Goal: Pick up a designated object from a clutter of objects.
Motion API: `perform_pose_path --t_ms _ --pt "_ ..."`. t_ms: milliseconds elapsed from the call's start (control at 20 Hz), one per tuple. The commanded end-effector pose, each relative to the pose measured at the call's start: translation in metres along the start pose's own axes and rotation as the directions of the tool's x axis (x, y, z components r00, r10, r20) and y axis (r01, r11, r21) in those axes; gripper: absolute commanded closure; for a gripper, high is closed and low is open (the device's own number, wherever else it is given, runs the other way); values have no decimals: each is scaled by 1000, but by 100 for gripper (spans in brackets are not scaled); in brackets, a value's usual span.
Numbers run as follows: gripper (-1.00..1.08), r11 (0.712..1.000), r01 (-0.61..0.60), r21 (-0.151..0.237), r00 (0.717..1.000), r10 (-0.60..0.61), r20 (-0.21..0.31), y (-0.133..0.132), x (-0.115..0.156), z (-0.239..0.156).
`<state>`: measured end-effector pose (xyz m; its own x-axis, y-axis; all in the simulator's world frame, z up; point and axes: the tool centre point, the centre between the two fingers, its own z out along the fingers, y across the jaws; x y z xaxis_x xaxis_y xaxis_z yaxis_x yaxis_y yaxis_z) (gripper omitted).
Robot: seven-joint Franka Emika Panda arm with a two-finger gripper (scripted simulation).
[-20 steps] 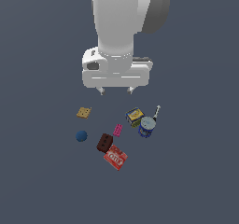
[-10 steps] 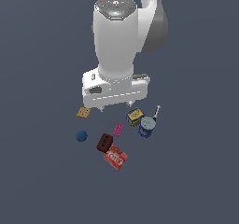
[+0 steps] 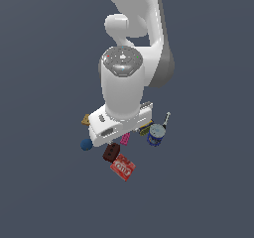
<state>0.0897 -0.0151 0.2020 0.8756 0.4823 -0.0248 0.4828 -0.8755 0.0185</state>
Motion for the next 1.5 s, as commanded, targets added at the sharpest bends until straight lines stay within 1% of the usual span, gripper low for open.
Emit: perform_pose_path --t_ms 0,200,400,700,1050,1450 --pt "-92 998 69 0 998 -69 -3 5 10 17" --pt "-92 985 175 2 985 -175 -8 13 24 46" --pt "-92 963 269 4 963 -269 -14 19 35 74" --pt "-92 930 367 6 930 -367 -24 24 46 105" --pt "-92 906 422 6 906 -422 -30 27 51 124" --pt "-92 906 424 7 905 -424 -29 27 51 132"
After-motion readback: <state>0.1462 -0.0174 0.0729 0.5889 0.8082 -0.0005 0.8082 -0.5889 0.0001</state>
